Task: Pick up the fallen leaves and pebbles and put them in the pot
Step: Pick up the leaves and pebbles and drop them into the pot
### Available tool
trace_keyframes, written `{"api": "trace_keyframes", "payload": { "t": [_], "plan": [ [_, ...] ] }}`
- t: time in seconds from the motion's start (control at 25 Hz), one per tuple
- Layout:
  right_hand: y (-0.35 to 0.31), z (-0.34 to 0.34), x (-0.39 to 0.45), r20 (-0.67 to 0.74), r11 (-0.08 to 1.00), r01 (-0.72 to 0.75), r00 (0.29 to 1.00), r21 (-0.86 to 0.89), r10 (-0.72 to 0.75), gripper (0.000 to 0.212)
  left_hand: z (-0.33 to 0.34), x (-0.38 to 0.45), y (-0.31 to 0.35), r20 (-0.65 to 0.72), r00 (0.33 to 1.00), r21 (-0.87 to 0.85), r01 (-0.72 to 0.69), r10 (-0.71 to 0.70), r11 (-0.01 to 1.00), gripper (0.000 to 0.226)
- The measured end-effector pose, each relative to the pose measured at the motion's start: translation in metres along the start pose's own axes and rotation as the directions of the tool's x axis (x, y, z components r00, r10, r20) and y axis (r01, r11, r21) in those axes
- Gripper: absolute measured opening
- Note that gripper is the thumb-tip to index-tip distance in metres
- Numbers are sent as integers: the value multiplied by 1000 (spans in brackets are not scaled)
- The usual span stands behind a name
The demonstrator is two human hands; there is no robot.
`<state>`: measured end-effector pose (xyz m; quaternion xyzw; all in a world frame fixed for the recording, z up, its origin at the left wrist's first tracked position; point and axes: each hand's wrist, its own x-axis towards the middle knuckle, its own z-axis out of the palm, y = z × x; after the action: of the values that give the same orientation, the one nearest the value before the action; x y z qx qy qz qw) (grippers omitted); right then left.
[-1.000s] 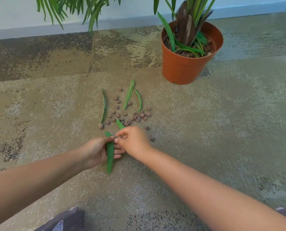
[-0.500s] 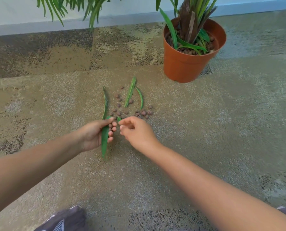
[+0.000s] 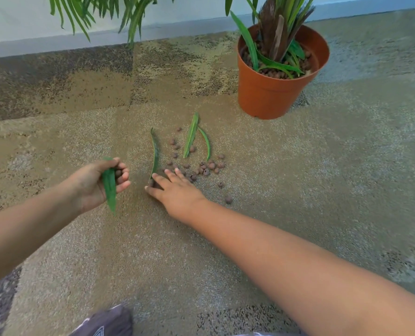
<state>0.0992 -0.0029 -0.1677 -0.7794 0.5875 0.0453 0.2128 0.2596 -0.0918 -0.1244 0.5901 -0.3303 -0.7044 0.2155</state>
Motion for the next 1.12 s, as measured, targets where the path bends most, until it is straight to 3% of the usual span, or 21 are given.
{"api": "trace_keyframes", "payload": {
  "t": [0.2,0.32,0.44,0.64,0.8,1.0,1.12],
  "plan": [
    [-2,-11,6,5,995,79,997,-67,-78,51,22,9,-4,-5,1000,-67,-4,3,998,28],
    [0,-10,-1,-97,997,78,992,22,-76,48,41,15,-1,10,1000,-61,-20,21,998,29],
    [12,-7,-23,-192,969,-6,980,249,55,49,44,20,-10,-7,1000,-68,-5,4,998,33],
    [31,-22,-59,-329,932,5,936,362,123,45,46,20,-31,81,980,7,180,-180,984,40],
    [27,-29,-68,-296,914,67,953,401,60,49,64,17,-37,202,959,19,197,-197,980,32],
    [27,-27,-72,-245,914,128,969,386,-33,46,93,16,-43,256,939,92,213,-229,973,24],
    [39,-22,-82,-393,812,140,912,567,118,42,98,11,-43,237,950,83,188,-203,979,29]
  ]
}}
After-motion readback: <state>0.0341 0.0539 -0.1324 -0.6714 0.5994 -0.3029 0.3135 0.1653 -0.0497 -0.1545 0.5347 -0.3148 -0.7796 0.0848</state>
